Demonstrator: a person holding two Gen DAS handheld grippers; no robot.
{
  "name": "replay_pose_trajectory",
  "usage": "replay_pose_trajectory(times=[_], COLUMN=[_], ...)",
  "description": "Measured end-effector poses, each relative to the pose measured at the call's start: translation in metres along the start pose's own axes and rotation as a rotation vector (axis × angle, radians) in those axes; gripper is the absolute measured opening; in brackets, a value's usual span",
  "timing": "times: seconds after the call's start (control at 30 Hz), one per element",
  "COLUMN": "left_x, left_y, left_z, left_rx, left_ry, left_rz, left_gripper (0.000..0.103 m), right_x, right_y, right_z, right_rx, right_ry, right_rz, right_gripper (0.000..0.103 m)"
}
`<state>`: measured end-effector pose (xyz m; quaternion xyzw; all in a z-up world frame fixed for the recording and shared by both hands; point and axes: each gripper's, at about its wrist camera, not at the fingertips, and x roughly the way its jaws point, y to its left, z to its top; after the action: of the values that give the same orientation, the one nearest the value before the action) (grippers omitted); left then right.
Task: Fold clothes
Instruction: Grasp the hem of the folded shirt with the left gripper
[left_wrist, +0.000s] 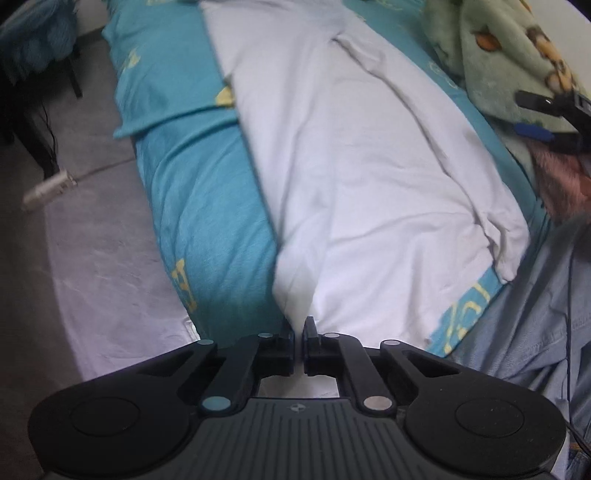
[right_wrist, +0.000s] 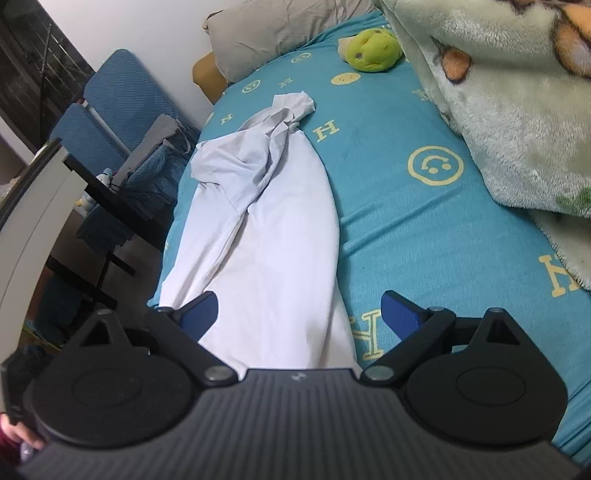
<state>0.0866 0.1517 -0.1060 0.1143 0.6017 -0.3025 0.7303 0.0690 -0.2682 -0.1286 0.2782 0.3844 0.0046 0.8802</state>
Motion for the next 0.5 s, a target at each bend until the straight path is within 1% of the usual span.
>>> replay_pose_trajectory(times=[0.1, 0.2, 0.3, 0.4, 0.5], left_x=[-0.025, -0.044, -0.048, -0.04, -0.024], left_y=[-0.043, -0.087, -0.13, -0.162, -0.183], left_z=[0.009, 0.017, 0.023, 0.027, 0.028], left_rx=[0.048, 0.033, 0.023, -0.011, -0.021], left_ry=[-0.002, -0.022, -0.053, -0.069, -0.092], left_rz=[0.098, 0.192, 0.233, 0.214, 0.224], left_gripper=[0.004, 0.004, 0.004, 0.003, 0.004], right_x=[0.0, -0.001, -0.004, -0.006, -0.009], right_y=[-0.004, -0.009, -0.014, -0.02, -0.024], right_z=[-0.001, -0.002, -0.003, -0.003, -0.003], right_rx=[0.028, 0.062, 0.099, 0.129, 0.151], right_ry=[0.011, 0.022, 0.025, 0.022, 0.018], right_rz=[0.01, 0.024, 0.04, 0.047, 0.046], right_gripper=[0.096, 0.096, 0.096, 0.096, 0.096])
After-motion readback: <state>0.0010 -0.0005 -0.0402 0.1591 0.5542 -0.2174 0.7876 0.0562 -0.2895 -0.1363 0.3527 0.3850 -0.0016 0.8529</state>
